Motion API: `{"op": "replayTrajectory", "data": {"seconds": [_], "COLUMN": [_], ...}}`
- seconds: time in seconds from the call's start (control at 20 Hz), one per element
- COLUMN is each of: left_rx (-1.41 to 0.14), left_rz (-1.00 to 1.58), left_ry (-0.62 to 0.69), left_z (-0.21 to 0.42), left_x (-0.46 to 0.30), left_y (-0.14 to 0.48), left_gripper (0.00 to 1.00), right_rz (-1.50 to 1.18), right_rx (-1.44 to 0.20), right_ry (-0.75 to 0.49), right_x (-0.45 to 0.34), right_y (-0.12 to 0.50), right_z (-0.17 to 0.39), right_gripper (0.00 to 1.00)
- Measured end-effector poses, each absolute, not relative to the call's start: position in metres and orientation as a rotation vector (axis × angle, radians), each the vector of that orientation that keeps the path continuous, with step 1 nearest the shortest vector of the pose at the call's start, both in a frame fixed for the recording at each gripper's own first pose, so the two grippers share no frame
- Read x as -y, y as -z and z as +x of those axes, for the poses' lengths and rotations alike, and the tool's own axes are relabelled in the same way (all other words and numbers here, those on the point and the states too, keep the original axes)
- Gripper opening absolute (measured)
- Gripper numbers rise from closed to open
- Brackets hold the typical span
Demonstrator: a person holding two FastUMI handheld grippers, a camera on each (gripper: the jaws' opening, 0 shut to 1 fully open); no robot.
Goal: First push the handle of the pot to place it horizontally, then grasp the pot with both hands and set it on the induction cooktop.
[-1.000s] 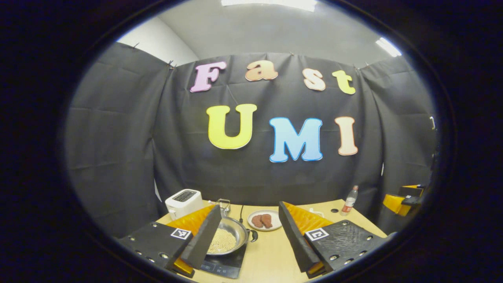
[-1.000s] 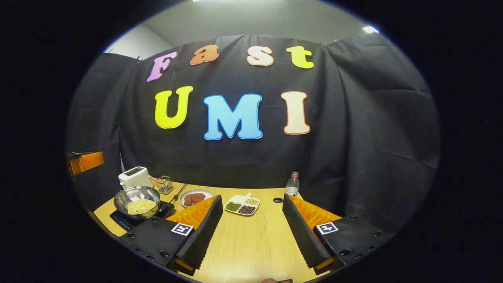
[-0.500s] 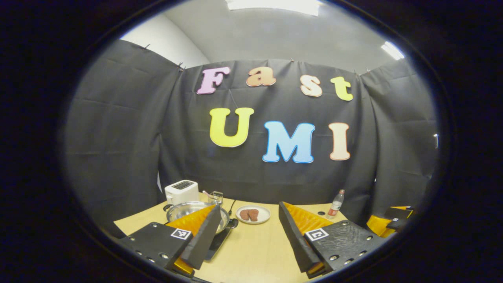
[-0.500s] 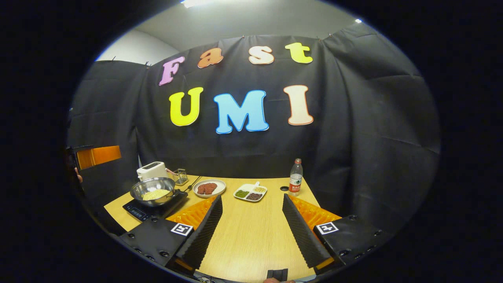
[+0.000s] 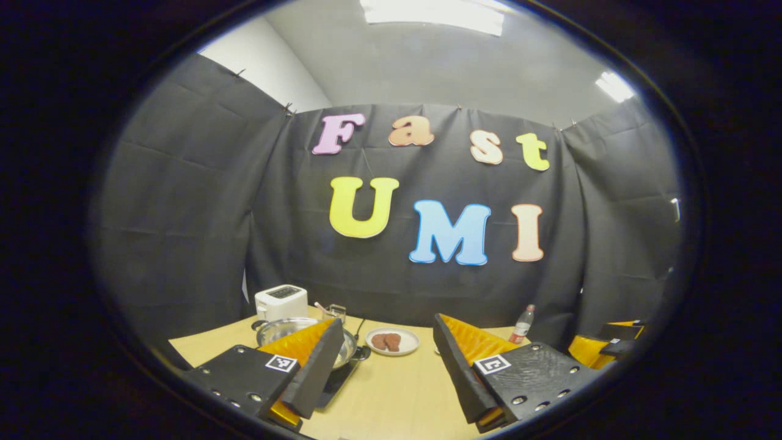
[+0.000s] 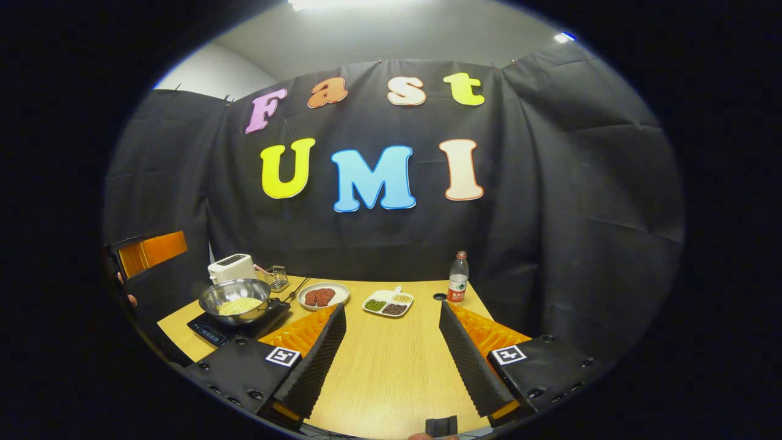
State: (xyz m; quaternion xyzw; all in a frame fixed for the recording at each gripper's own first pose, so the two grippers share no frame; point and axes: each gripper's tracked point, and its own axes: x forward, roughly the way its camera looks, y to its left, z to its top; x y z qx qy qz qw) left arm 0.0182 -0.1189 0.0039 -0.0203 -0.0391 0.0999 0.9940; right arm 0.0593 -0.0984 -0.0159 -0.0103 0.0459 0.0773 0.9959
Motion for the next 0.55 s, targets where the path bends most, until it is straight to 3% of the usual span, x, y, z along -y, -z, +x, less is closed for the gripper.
{"op": "replayTrajectory", "data": {"seconds": [0.05,0.15,0.2,0.3,0.45,0.55], "left_rx": [0.084,0.076,0.073,0.077,0.118,0.129], "left_rz": [-0.024,-0.030,-0.044,-0.055,-0.013,-0.007], "left_ry": [-0.192,-0.165,-0.148,-0.131,-0.122,-0.119], "left_z": [0.018,0.019,0.020,0.022,0.027,0.032], "left_x": [0.110,0.094,0.086,0.065,0.035,0.023], "left_y": [-0.004,0.005,0.009,0.013,0.008,0.010], "left_gripper": [0.89,0.89,0.84,0.89,0.89,0.89], "right_rz": [-0.022,-0.031,-0.035,-0.034,-0.030,-0.040], "right_rx": [-0.100,-0.092,-0.090,-0.102,-0.139,-0.150], "right_ry": [-0.141,-0.104,-0.087,-0.069,-0.071,-0.066], "right_x": [0.093,0.085,0.080,0.068,0.054,0.052], "right_y": [0.018,0.016,0.016,0.022,0.032,0.031], "right_z": [0.060,0.061,0.059,0.054,0.044,0.042], "right_gripper": [0.92,0.98,0.98,0.98,0.98,0.92]}}
